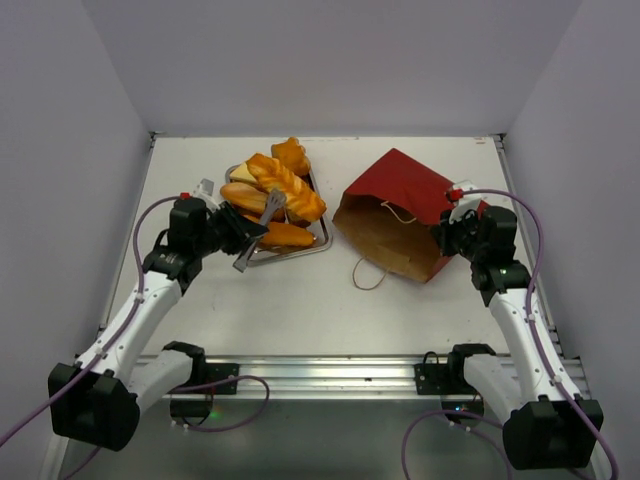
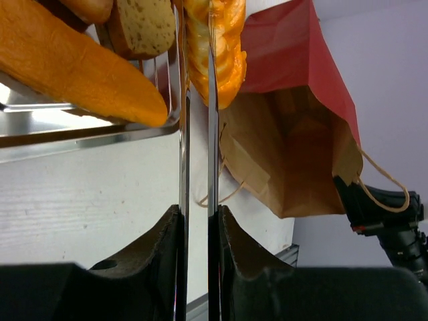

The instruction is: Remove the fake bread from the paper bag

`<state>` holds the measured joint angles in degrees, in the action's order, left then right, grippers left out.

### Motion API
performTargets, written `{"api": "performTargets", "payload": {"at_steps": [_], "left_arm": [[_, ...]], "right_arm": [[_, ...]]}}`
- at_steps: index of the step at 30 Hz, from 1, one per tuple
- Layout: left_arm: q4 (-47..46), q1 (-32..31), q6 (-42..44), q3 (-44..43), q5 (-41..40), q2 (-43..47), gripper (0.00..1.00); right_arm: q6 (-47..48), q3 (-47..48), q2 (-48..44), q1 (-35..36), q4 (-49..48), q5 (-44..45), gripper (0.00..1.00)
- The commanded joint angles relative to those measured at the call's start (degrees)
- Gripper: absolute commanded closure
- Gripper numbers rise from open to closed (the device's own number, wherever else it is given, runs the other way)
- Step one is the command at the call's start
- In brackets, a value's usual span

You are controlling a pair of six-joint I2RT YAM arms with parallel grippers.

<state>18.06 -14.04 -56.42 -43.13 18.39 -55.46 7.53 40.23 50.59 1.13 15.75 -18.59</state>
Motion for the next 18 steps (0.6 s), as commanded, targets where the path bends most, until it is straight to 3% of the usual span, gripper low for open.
{"api": "performTargets", "payload": {"at_steps": [1, 6, 18], "left_arm": [[-13.7, 2.4, -0.4, -0.6, 7.7, -3.0, 1.0], [-14.3, 3.5, 1.8, -2.1, 7.6, -8.7, 1.0], [-16.6, 8.1, 3.5, 1.0, 9.1, -11.6, 1.0]], "right_arm": [[0.6, 0.0, -0.8, 0.1, -1.9, 1.1, 1.0], [0.6, 0.0, -0.4, 0.1, -1.9, 1.2, 1.0], [0.6, -0.1, -0.2, 0.0, -1.9, 1.3, 1.0]]}}
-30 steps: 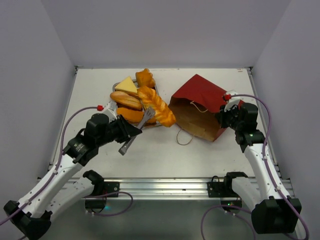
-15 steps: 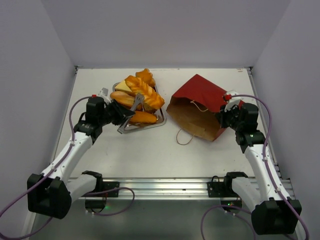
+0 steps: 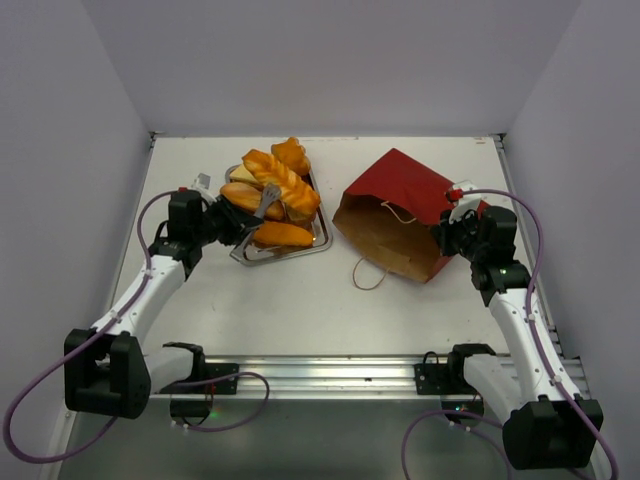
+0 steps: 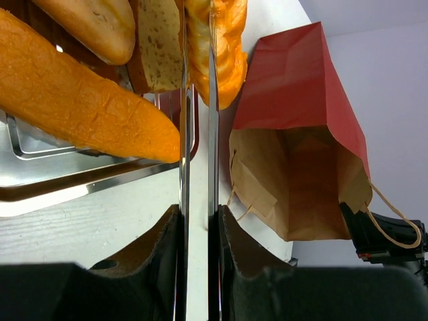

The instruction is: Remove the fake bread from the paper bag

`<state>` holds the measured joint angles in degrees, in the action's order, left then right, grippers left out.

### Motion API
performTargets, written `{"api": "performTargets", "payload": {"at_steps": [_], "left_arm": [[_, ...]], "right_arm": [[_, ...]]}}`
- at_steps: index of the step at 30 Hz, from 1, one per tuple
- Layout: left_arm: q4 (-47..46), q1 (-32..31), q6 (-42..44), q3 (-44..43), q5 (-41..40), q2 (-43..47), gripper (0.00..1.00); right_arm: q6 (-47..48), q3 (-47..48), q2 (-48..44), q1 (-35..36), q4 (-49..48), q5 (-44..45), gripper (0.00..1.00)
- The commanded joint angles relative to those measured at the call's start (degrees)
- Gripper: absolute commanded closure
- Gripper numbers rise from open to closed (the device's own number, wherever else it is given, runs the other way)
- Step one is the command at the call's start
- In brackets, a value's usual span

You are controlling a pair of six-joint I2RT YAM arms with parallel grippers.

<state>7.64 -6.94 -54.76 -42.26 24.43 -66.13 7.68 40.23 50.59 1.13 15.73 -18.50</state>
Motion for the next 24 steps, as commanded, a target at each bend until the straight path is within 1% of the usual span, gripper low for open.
{"api": "performTargets", "payload": {"at_steps": [1, 5, 10, 11, 13, 17, 19, 20, 24], "left_arm": [[-6.6, 1.0, 1.7, 0.6, 3.7, -1.4, 1.0], [-6.6, 1.3, 1.8, 0.7, 3.8, -2.8, 0.99], [-6.5, 2.1, 2.7, 0.8, 3.5, -3.2, 0.95], [-6.5, 2.3, 2.7, 1.0, 3.6, -3.1, 0.92], [-6.6, 2.6, 3.0, 1.4, 3.5, -3.2, 0.9], [-6.6, 3.0, 3.1, 2.2, 3.8, -4.2, 0.78], [-8.8, 3.1, 3.0, 2.4, 4.1, -4.6, 0.75], [-9.0, 3.1, 3.0, 2.3, 4.2, -4.8, 0.7], [-9.0, 3.2, 3.1, 1.7, 4.8, -4.7, 0.62]], "right_arm": [[0.5, 0.0, -0.2, 0.1, -1.8, 1.3, 1.0], [0.6, 0.0, -0.2, 0.0, -1.8, 1.5, 1.0], [0.6, -0.1, -0.1, 0.1, -1.9, 1.5, 1.0], [0.6, 0.0, -0.1, 0.1, -1.9, 1.5, 1.0], [0.6, -0.1, -0.1, 0.0, -2.0, 1.5, 1.0], [0.6, -0.1, -0.1, 0.0, -1.9, 1.5, 1.0], [0.5, 0.0, -0.2, 0.0, -1.9, 1.6, 1.0], [0.6, 0.0, -0.2, 0.1, -1.9, 1.6, 1.0], [0.6, 0.0, -0.2, 0.0, -1.8, 1.6, 1.0]]}}
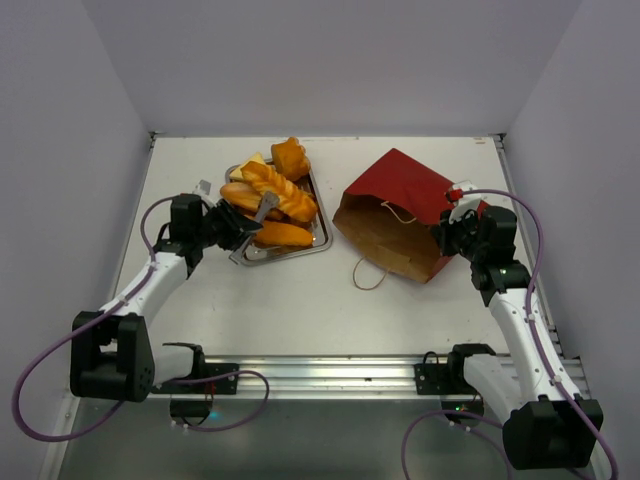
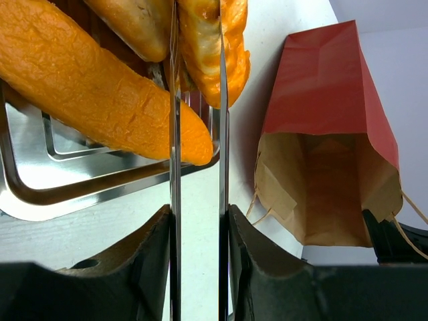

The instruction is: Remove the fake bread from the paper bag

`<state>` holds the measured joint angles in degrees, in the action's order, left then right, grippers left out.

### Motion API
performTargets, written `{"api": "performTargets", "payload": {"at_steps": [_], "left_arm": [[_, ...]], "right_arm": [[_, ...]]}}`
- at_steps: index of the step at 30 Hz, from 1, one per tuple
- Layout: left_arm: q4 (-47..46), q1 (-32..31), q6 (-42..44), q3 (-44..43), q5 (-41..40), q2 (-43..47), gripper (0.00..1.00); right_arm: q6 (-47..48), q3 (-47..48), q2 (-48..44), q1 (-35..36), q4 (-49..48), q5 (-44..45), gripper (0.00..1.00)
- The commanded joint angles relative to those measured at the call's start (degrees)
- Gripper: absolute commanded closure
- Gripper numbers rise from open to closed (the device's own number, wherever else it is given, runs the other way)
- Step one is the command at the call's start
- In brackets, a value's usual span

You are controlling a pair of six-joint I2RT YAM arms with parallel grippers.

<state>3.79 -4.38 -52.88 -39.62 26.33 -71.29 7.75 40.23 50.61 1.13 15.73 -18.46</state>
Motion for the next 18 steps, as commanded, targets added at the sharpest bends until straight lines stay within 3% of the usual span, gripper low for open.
{"api": "performTargets", "payload": {"at_steps": [1, 7, 18], "left_arm": [[-5.0, 0.7, 1.4, -1.1, 2.9, 0.5, 0.61], [-3.9, 1.0, 1.8, -1.8, 3.5, 2.4, 0.54], [1.3, 1.7, 3.0, -1.4, 4.7, 7.7, 0.51]], "right_arm": [[0.5, 0.1, -0.2, 0.0, -1.8, 1.6, 1.0], [0.5, 0.1, -0.2, -0.1, -1.8, 1.7, 1.0], [0.4, 0.1, -0.5, -0.1, -1.6, 1.6, 1.0]]}}
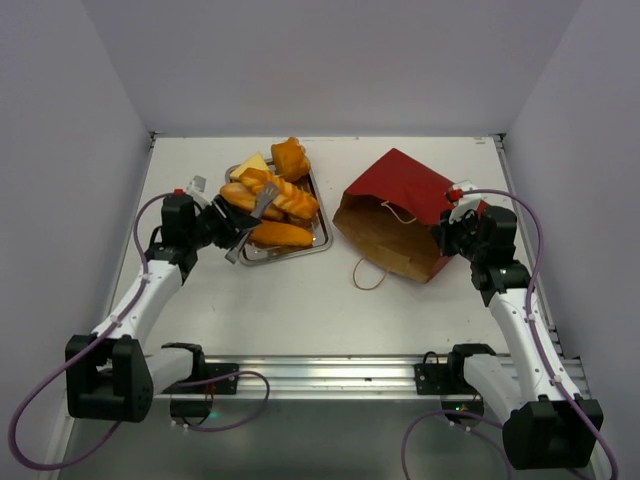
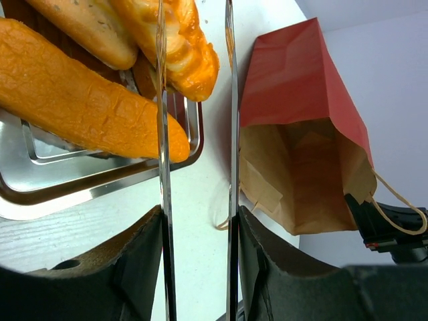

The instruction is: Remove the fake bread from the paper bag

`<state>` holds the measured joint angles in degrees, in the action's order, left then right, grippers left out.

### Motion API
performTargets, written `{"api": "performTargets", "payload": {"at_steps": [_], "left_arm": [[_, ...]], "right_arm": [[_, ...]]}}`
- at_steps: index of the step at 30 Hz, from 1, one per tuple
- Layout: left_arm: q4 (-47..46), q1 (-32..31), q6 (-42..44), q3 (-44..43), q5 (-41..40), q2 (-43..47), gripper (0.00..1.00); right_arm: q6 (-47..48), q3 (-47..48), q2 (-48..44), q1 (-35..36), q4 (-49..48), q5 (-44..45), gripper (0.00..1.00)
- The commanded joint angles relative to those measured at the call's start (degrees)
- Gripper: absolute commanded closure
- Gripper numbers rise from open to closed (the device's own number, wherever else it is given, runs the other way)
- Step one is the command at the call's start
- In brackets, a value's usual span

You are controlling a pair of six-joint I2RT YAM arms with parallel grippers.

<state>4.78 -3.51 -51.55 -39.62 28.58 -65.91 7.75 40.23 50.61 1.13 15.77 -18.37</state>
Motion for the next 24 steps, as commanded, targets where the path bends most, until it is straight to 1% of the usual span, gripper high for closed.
{"api": "performTargets", "payload": {"at_steps": [1, 5, 8, 9, 11, 13, 14, 15, 16, 17, 18, 19, 20, 22, 23, 24], "left_arm": [[0.8, 0.9, 1.7, -1.4, 2.5, 3.1, 0.51], [2.6, 1.0, 2.9, -1.7, 3.1, 5.4, 0.54], [4.7, 1.0, 5.9, -2.5, 4.3, 7.5, 0.57], [6.1, 1.0, 8.1, -3.1, 4.8, 8.0, 0.58], [6.4, 0.8, 10.3, -3.2, 7.0, 10.0, 0.62], [8.7, -0.3, 14.3, -3.9, 8.6, 11.6, 0.69], [10.5, -1.6, 16.1, -4.3, 7.8, 12.0, 0.71], [12.6, -3.1, 19.0, -4.5, 6.9, 12.6, 0.76], [13.1, -7.1, 19.6, -3.6, 5.4, 14.1, 0.79], [13.1, -9.6, 19.6, -2.9, 2.4, 14.8, 0.81], [13.0, -14.4, 19.5, -2.1, 1.0, 15.7, 0.85], [13.0, -16.6, 19.3, -1.3, -1.0, 16.1, 0.88], [13.0, -18.8, 19.3, -0.1, -5.2, 16.5, 0.9], [12.9, -23.6, 18.8, 1.3, -9.4, 18.5, 0.91], [12.8, -25.0, 18.9, 2.7, -12.3, 19.2, 0.92], [11.9, -26.3, 18.9, 3.4, -13.4, 20.6, 0.92]], "right_arm": [[0.4, 0.1, -0.5, -0.1, -1.7, 1.5, 1.0], [0.4, 0.2, -0.6, -0.2, -1.4, 1.3, 1.0], [0.5, 0.4, -0.5, -0.4, -1.4, 1.2, 1.0], [0.5, 0.3, -0.6, -0.4, -1.4, 1.1, 1.0], [0.7, 0.4, -0.5, -0.5, -1.3, 0.9, 1.0], [1.3, 0.6, -0.4, -0.6, -1.1, 0.5, 1.0], [1.8, 0.7, -0.4, -0.6, -0.8, 0.3, 1.0], [3.0, 1.2, -0.3, -0.6, 0.0, 0.1, 1.0], [3.7, 1.3, -0.2, -0.6, 0.3, -0.2, 1.0], [4.3, 1.6, -0.2, -0.6, 0.7, -0.3, 1.0], [5.2, 2.1, -0.1, -0.7, 1.0, -0.2, 1.0], [5.5, 2.5, 0.0, -0.7, 1.2, 0.1, 1.0], [5.5, 2.9, 0.3, -0.7, 1.3, 1.5, 1.0], [4.8, 4.4, 0.5, -0.8, 1.3, 3.6, 1.0], [4.1, 5.9, 1.2, -0.9, 1.3, 6.1, 1.0], [2.6, 6.7, 1.8, -0.9, 1.3, 6.8, 1.0]]}}
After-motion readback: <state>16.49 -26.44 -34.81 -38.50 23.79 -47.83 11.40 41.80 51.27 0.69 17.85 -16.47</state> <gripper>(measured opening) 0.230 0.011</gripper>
